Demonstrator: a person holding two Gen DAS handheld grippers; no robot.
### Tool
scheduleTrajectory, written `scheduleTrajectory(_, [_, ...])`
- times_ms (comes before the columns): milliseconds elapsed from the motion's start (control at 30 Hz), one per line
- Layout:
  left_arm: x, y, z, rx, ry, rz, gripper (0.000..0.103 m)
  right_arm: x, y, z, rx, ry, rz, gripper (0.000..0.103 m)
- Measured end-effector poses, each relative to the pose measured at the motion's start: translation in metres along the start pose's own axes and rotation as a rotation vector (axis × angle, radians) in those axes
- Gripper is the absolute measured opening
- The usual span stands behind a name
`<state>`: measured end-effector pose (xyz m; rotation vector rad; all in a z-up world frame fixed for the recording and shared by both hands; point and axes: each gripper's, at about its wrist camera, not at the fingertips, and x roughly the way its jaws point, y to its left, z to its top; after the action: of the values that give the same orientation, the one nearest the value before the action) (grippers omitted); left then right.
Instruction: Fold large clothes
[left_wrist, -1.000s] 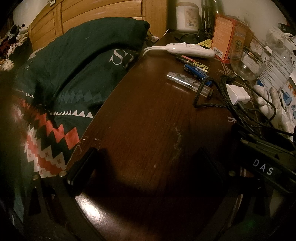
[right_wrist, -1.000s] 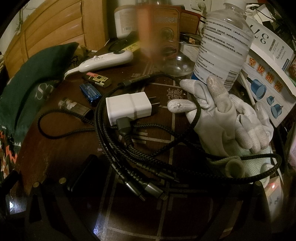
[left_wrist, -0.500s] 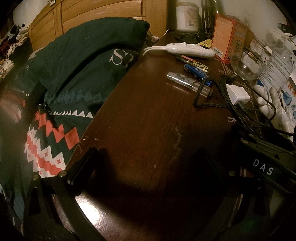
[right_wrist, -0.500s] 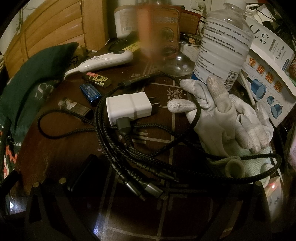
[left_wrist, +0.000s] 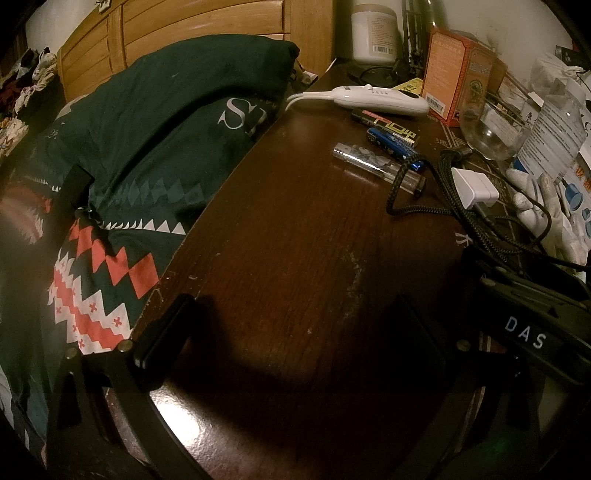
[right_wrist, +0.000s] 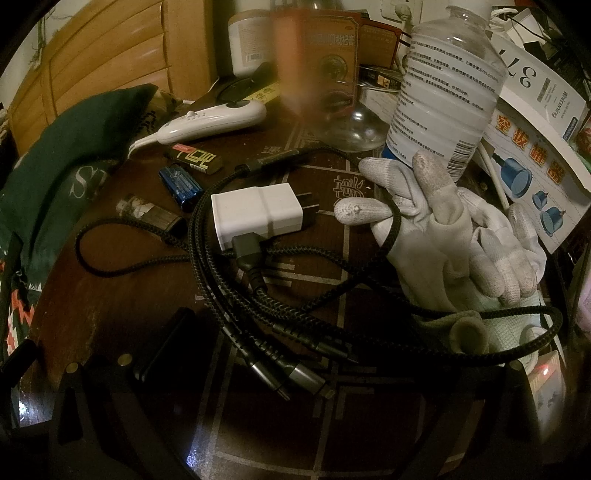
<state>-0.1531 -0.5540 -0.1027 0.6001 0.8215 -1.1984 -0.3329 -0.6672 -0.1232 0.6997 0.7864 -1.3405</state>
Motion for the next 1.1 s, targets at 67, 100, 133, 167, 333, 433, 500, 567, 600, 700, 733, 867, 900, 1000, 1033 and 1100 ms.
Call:
scheduleTrajectory(67, [0.0000, 0.0000, 0.0000, 0.000, 0.000, 0.000, 0.103, -0.0001, -0.0001, 0.0000, 0.000, 0.000, 0.000, 0.103])
scheduleTrajectory(100, [-0.0002, -0.0001, -0.0002, 0.000, 0.000, 0.000, 0.103, -0.0001, -0.0001, 0.0000, 0.000, 0.000, 0.000, 0.103])
scheduleTrajectory(133, [-0.0001, 0.0000, -0.0001, 0.000, 0.000, 0.000, 0.103, -0.0001, -0.0001, 0.0000, 0.000, 0.000, 0.000, 0.103])
scheduleTrajectory(167, [0.0000, 0.0000, 0.0000, 0.000, 0.000, 0.000, 0.103, -0.0001, -0.0001, 0.0000, 0.000, 0.000, 0.000, 0.103])
scheduleTrajectory(333, [-0.0001, 0.0000, -0.0001, -0.004, -0.003, -0.009, 0.103, -0.0001, -0.0001, 0.0000, 0.000, 0.000, 0.000, 0.103])
scheduleTrajectory(433, [-0.0001, 0.0000, -0.0001, -0.004, -0.003, -0.009, 0.103, -0.0001, -0.0001, 0.0000, -0.001, 0.000, 0.000, 0.103])
scheduleTrajectory(500, [-0.0001, 0.0000, 0.0000, -0.004, -0.003, -0.009, 0.103, -0.0001, -0.0001, 0.0000, -0.001, 0.000, 0.000, 0.103])
scheduleTrajectory(567, [-0.0001, 0.0000, -0.0001, -0.004, -0.003, -0.009, 0.103, -0.0001, -0.0001, 0.0000, -0.001, 0.000, 0.000, 0.103])
scheduleTrajectory(600, [-0.0001, 0.0001, 0.0000, -0.004, -0.003, -0.009, 0.103, -0.0001, -0.0001, 0.0000, -0.001, -0.001, 0.000, 0.103])
scheduleTrajectory(700, [-0.0001, 0.0001, -0.0001, -0.004, -0.003, -0.009, 0.103, -0.0001, -0.0001, 0.0000, -0.001, -0.001, 0.000, 0.103])
scheduleTrajectory(733, [-0.0001, 0.0000, -0.0001, -0.004, -0.003, -0.009, 0.103, -0.0001, -0.0001, -0.0001, -0.001, -0.001, 0.000, 0.103])
scheduleTrajectory(867, [-0.0001, 0.0001, -0.0001, -0.004, -0.003, -0.009, 0.103, -0.0001, -0.0001, -0.0001, -0.001, -0.001, 0.000, 0.103])
scheduleTrajectory(900, [-0.0001, 0.0001, -0.0001, -0.004, -0.003, -0.009, 0.103, -0.0001, -0.0001, 0.0000, -0.001, -0.001, 0.000, 0.103])
scheduleTrajectory(1000, [-0.0003, 0.0000, -0.0002, -0.004, -0.003, -0.009, 0.103, -0.0001, -0.0001, -0.0001, -0.001, -0.001, 0.000, 0.103])
scheduleTrajectory(1033, [-0.0002, 0.0001, -0.0001, -0.004, -0.003, -0.010, 0.103, -0.0002, -0.0001, -0.0001, -0.001, -0.001, 0.000, 0.103])
scheduleTrajectory(1100, [-0.0003, 0.0000, -0.0002, -0.004, -0.003, -0.010, 0.103, -0.0001, -0.0001, -0.0001, -0.001, -0.001, 0.000, 0.103])
